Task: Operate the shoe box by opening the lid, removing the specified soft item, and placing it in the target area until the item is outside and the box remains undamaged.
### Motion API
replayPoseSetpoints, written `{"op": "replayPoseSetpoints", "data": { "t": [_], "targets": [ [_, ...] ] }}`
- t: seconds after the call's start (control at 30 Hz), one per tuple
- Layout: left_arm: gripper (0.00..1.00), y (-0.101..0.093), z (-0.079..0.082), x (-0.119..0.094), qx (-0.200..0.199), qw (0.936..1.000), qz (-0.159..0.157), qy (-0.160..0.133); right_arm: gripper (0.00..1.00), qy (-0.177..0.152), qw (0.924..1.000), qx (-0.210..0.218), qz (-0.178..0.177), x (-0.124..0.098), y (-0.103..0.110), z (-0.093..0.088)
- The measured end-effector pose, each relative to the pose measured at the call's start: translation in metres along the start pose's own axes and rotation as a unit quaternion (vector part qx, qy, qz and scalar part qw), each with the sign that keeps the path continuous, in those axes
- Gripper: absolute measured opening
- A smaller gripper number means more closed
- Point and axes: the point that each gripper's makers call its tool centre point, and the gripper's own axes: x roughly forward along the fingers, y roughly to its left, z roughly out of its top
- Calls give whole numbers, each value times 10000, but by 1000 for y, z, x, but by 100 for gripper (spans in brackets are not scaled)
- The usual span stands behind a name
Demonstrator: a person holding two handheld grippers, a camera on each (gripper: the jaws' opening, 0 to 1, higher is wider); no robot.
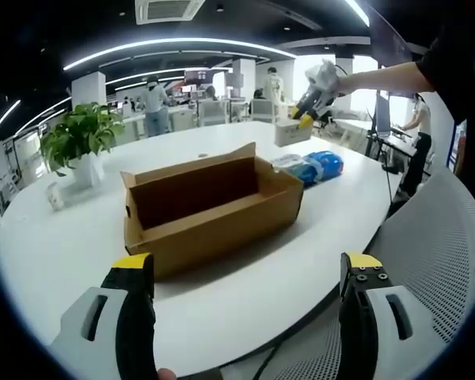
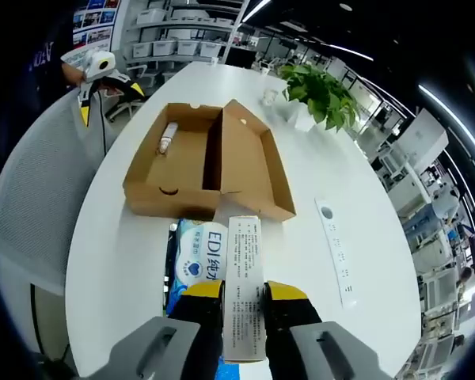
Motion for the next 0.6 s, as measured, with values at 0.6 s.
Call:
{"op": "replayPoseSetpoints", "data": {
  "t": [0.6],
  "targets": [
    [97, 0, -2, 2, -39, 10000, -1, 79, 15, 465, 9988, 162, -15, 17, -19, -55]
  ]
}}
